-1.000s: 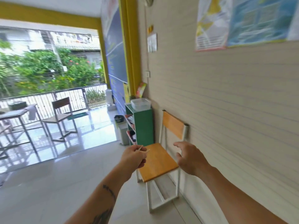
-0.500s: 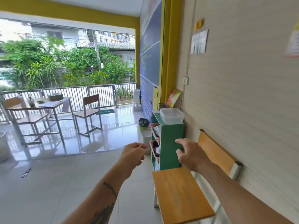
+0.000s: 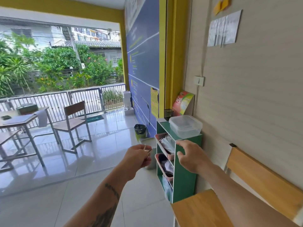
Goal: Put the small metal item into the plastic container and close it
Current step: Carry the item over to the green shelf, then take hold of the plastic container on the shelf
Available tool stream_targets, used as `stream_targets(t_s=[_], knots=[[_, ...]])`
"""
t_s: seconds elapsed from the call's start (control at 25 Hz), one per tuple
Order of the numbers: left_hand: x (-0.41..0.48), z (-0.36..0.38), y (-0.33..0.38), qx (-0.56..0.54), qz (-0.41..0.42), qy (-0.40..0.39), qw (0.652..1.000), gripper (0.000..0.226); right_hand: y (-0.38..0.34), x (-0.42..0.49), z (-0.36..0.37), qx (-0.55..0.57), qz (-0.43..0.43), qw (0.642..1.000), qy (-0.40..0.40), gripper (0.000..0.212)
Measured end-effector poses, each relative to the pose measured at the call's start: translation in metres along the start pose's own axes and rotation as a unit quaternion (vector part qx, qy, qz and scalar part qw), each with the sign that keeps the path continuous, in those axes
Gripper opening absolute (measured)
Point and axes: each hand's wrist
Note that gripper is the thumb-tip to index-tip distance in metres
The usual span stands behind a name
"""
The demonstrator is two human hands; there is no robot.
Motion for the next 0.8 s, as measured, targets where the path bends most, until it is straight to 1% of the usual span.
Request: stream_targets(t_s=[0.12,0.28,0.44,0.6,0.8], knots=[[0.076,-0.004,0.011,0.02,0.013,-0.011,1.0,0.029,0.008,0.069,0.015,0.0,0.01,1.0,0.007,0.052],[0.176,0.004,0.02,0.048,0.034,-0.03,0.998,0.024,0.042,0.174,0.035,0.007,0.017,0.999,0.033,0.051],[0.289,0.021,0.039,0.095,0.025,-0.033,0.995,0.025,0.074,0.278,0.043,-0.003,0.031,0.999,0.023,0.055],[0.388,0.043,0.049,0.139,0.013,-0.027,0.99,0.034,0.099,0.352,0.049,-0.029,0.054,0.998,0.016,0.048],[0.499,0.078,0.053,0.171,0.013,-0.084,0.982,0.031,0.131,0.422,0.068,-0.043,0.107,0.993,0.019,0.055]])
Point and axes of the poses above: each hand's wrist, its own x-axis towards the middle knuckle, its own z-axis out of the palm, y = z × x, and after that the axes turned 2 degrees about -y, right-handed
